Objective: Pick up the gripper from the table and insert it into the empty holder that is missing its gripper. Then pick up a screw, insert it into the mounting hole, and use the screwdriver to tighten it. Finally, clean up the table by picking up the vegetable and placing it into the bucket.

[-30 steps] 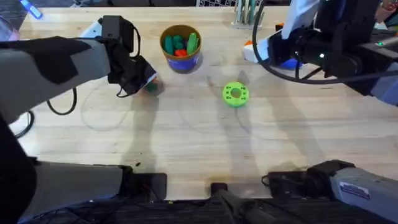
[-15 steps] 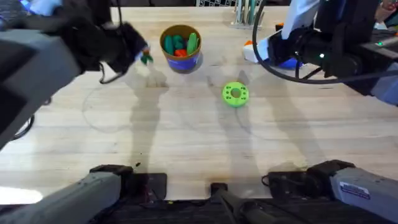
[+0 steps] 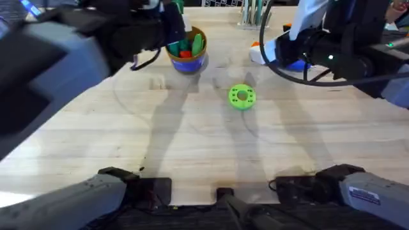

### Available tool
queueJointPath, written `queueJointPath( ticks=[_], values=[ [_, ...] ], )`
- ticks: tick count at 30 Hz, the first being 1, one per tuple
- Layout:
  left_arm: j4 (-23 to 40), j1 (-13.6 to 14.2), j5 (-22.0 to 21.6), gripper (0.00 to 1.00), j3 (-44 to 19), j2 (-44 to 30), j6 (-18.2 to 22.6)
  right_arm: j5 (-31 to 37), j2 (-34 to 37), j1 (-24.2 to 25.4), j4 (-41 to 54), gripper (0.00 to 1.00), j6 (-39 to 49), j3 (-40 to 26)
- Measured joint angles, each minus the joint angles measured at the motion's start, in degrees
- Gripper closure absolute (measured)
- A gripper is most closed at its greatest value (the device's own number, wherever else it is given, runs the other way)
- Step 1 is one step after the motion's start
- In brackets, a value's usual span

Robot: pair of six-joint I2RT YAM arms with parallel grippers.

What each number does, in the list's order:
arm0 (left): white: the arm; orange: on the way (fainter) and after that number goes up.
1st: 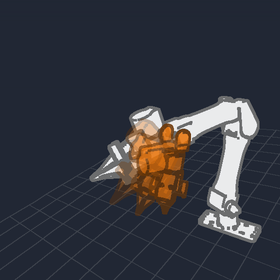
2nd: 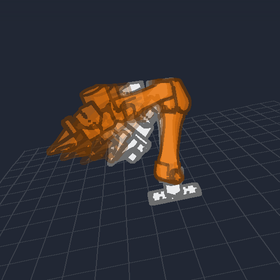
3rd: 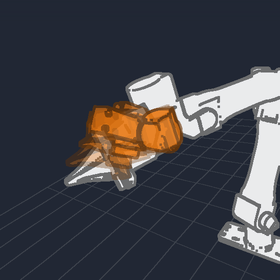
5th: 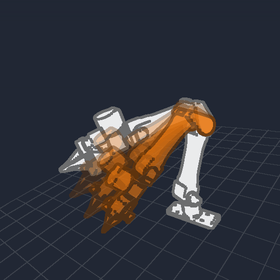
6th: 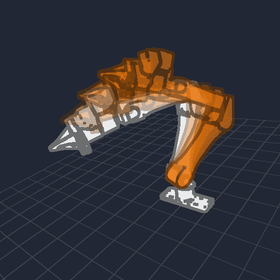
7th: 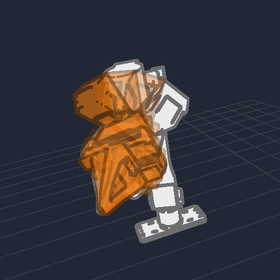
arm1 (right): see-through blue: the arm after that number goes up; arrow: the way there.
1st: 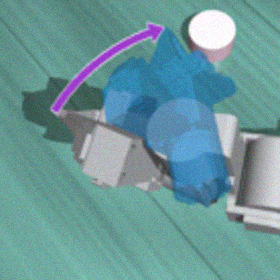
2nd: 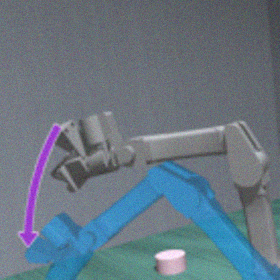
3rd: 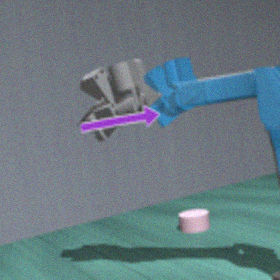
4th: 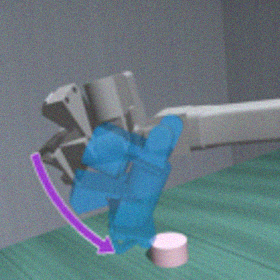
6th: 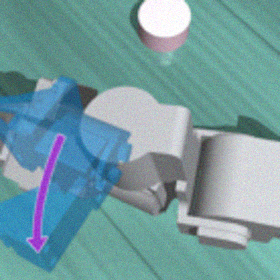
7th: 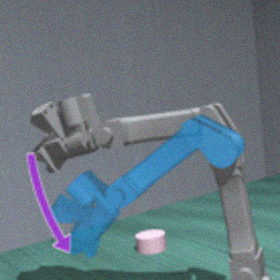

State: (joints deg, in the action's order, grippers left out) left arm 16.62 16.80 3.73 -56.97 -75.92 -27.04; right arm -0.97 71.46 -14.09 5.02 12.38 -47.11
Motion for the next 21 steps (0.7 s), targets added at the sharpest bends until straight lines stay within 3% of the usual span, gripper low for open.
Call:
queueJointPath(
  ticks=[4,5,10,11,16,21],
  values=[
    [-6.46,-0.07,0.0,0.989,0.02,-7.03,1.6,0.0,0.01,0.0,0.02,0.096,0.0,0.0],
    [-7.61,-0.07,0.11,0.936,0.02,-8.42,2.1,0.0,0.0,0.0,0.02,0.097,0.0,0.0],
    [-8.6,-0.07,0.85,0.157,0.02,-12.12,2.66,0.0,0.0,0.0,0.02,0.095,0.0,0.0],
    [-8.4,-0.07,0.95,0.05,0.02,-12.28,2.61,0.0,0.0,0.0,0.03,0.095,0.0,0.0],
    [-7.92,-0.07,1.22,0.014,0.02,-9.51,2.7,0.0,0.01,0.0,0.13,0.095,-1.02,0.0],
    [-2.24,-0.07,1.22,0.014,0.02,2.16,4.27,0.0,-0.25,0.0,1.01,0.096,-5.77,0.0]
  ],
)
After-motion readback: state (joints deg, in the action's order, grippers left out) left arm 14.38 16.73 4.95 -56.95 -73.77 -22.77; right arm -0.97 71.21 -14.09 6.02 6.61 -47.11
